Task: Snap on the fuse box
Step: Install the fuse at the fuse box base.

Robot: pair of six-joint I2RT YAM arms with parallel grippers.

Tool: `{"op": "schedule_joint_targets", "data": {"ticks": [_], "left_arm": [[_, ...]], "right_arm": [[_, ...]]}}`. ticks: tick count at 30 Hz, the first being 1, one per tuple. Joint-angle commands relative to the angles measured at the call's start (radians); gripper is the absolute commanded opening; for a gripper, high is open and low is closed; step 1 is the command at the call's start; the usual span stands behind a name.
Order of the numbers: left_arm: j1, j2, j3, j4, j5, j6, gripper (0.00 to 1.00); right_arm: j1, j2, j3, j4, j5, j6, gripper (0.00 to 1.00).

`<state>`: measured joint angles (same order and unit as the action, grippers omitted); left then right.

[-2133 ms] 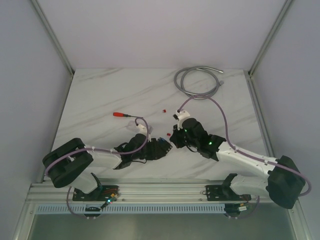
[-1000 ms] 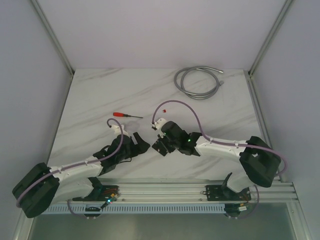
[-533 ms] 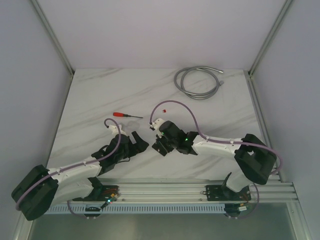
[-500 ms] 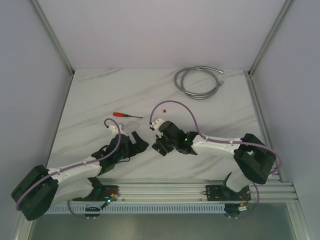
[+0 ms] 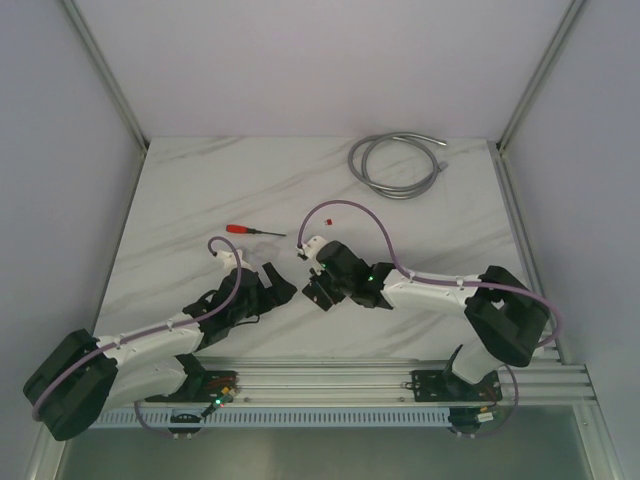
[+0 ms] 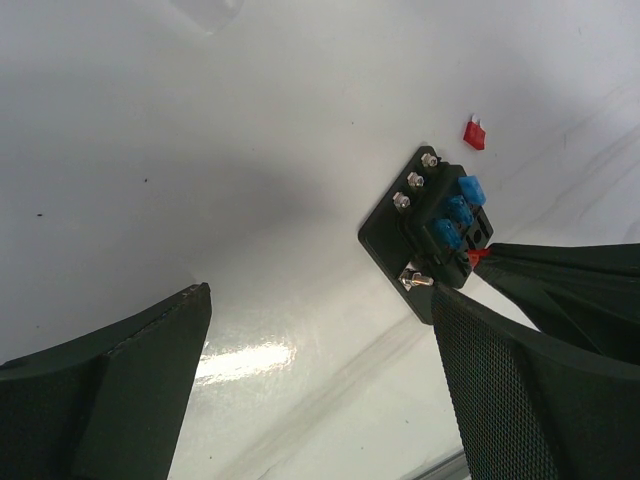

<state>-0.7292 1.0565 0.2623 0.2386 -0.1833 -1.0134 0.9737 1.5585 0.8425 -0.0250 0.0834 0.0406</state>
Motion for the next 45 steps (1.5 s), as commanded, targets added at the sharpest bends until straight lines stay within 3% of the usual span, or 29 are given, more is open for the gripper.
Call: {"op": "schedule_joint_targets", "data": {"ticks": [1, 8, 45], "left_arm": [[0.005, 0.006, -0.006, -0.008, 0.006, -0.006, 1.00], [0.007, 0.004, -0.007, -0.007, 0.005, -0.007, 1.00], [0.013, -0.001, -0.011, -0.009, 0.007, -0.010, 1.00]], "right_arm": [[0.006, -0.011, 0.019, -0.005, -0.012, 0.002, 0.00], [0.008, -0.063, 0.013, -0.004, -0.022, 0.004, 0.00], [0.009, 0.027, 0.021, -0.006, 0.009, 0.000, 0.01]]}}
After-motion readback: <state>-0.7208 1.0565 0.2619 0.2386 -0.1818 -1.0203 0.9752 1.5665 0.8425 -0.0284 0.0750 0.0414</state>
